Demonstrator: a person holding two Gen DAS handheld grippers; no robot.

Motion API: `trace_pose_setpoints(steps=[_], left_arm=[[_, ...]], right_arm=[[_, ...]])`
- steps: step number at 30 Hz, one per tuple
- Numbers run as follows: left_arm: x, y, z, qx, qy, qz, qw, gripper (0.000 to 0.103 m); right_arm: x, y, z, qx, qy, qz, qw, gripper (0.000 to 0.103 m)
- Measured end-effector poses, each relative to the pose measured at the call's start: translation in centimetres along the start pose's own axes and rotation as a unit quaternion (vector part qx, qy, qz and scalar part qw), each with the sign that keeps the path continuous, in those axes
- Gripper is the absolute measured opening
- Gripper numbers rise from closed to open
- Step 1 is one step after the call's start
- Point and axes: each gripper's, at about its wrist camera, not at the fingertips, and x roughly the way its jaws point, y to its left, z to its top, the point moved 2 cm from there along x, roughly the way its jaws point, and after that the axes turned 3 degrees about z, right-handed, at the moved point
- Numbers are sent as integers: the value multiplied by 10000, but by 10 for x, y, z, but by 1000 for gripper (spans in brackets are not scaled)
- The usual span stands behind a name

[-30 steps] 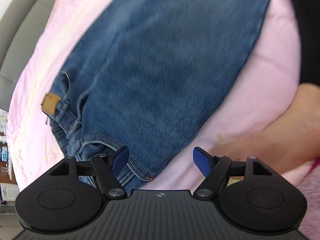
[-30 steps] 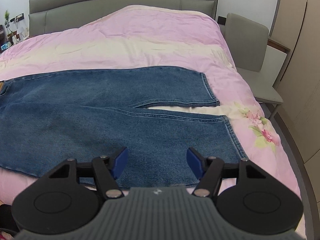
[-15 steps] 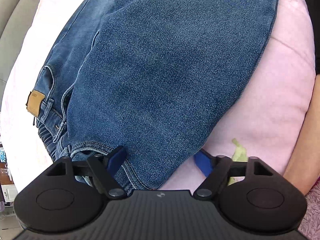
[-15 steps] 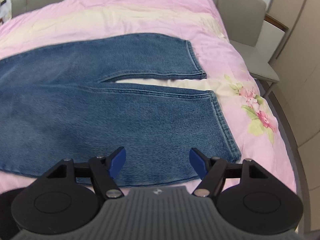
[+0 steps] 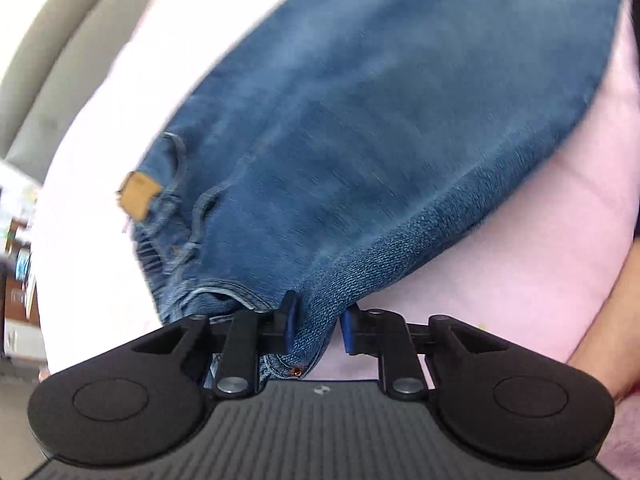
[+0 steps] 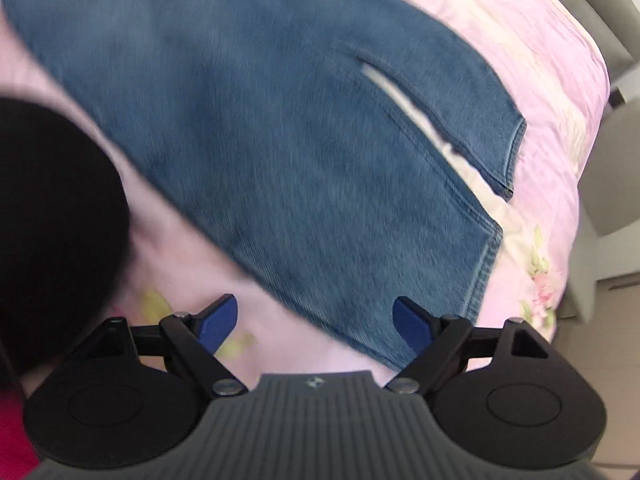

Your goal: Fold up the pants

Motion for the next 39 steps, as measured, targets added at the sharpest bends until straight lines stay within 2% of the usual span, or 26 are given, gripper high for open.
trace_pose_setpoints(steps=[4, 5, 6, 7, 9, 11, 14, 19, 24, 26, 31, 35, 39], left_arm=[[-15, 12, 7, -368, -197, 174, 9990, 21], [-18, 14, 8, -453, -237, 221, 9985, 21], [-21, 17, 9, -540, -293, 280, 9977, 21], [-24, 18, 10, -613, -338, 333, 9970, 21], [-29, 21, 11, -750, -423, 412, 9954, 21], [-33, 26, 11, -876, -489, 470, 9938, 21], [-42, 34, 11, -1111, -641, 620, 9898, 21], [-65, 55, 10, -1578, -947, 902, 9788, 20], [-93, 70, 10, -1615, -1216, 991, 9743, 19], [-90, 76, 17, -1523, -1208, 1013, 9757, 19], [-62, 95, 45, -1398, -1032, 1091, 9787, 18], [-42, 113, 76, -1238, -937, 1234, 9801, 17], [-6, 124, 116, -972, -706, 1331, 9838, 17]], right_arm=[[14, 0, -5, 282, -197, -288, 9990, 80], [14, 1, -5, 335, -240, -354, 9985, 71], [14, 4, -4, 390, -303, -482, 9976, 56], [12, 7, -3, 456, -334, -682, 9961, 48], [4, 12, -2, 589, -447, -916, 9930, 17], [-10, 16, -1, 623, -619, -1347, 9870, 6], [-45, 7, 4, 1003, -1085, -1790, 9727, 5], [-125, -9, 26, 1607, -1834, -2321, 9416, 1], [-185, -15, 31, 1886, -2160, -2566, 9230, 1], [-193, -23, 35, 1973, -2181, -2541, 9214, 1], [-166, -41, 67, 1870, -1912, -2524, 9299, 1], [-142, -77, 100, 1860, -1738, -2563, 9325, 0], [-108, -123, 140, 1816, -1431, -2426, 9422, 0]])
